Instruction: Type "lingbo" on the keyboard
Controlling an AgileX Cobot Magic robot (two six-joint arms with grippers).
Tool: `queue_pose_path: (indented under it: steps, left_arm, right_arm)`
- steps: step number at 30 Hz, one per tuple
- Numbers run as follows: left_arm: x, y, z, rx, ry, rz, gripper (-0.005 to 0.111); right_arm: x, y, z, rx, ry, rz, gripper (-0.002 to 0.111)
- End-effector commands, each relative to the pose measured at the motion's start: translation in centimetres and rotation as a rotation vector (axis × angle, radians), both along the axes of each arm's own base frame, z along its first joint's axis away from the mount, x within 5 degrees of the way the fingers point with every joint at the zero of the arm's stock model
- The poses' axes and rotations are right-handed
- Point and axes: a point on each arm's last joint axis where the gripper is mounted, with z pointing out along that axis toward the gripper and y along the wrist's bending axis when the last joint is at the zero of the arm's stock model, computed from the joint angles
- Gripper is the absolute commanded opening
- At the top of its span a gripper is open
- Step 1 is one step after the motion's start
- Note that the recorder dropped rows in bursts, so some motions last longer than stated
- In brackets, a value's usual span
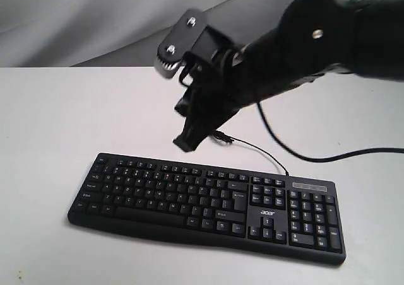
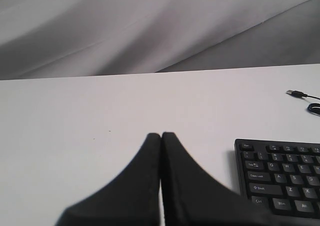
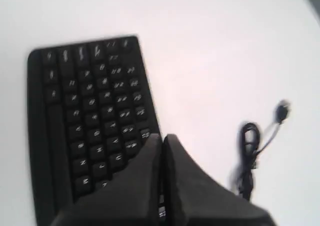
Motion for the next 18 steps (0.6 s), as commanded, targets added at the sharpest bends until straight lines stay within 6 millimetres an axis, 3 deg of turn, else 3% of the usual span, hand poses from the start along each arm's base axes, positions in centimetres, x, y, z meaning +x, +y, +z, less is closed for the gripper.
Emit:
queue_pose_path:
  steps: [1, 3, 6, 10, 18]
  left_arm:
    - [0.0, 0.0, 0.0, -0.001, -0.010, 0.000, 0.001]
    - [0.0, 0.0, 0.0, -0.001, -0.010, 0.000, 0.001]
    - [0.0, 0.0, 0.0, -0.001, -0.010, 0.000, 0.001]
    - [0.0, 0.0, 0.0, -0.001, -0.010, 0.000, 0.001]
    - [0.0, 0.0, 0.0, -0.001, -0.010, 0.000, 0.001]
  right_arm:
    - [-3.4, -3.7, 5.7, 0.171, -0.232, -0.088, 0.000]
    - [-6.3, -6.0, 7.8, 0.270, -0.366, -0.119, 0.000]
    - [-9.5, -9.0, 9.0, 0.377, -0.480, -0.166, 0.000]
    - [-14.2, -12.8, 8.7, 0.444, -0.554, -0.173, 0.000]
    - [-18.6, -16.4, 11.4, 0.592, -0.710, -0.178, 0.000]
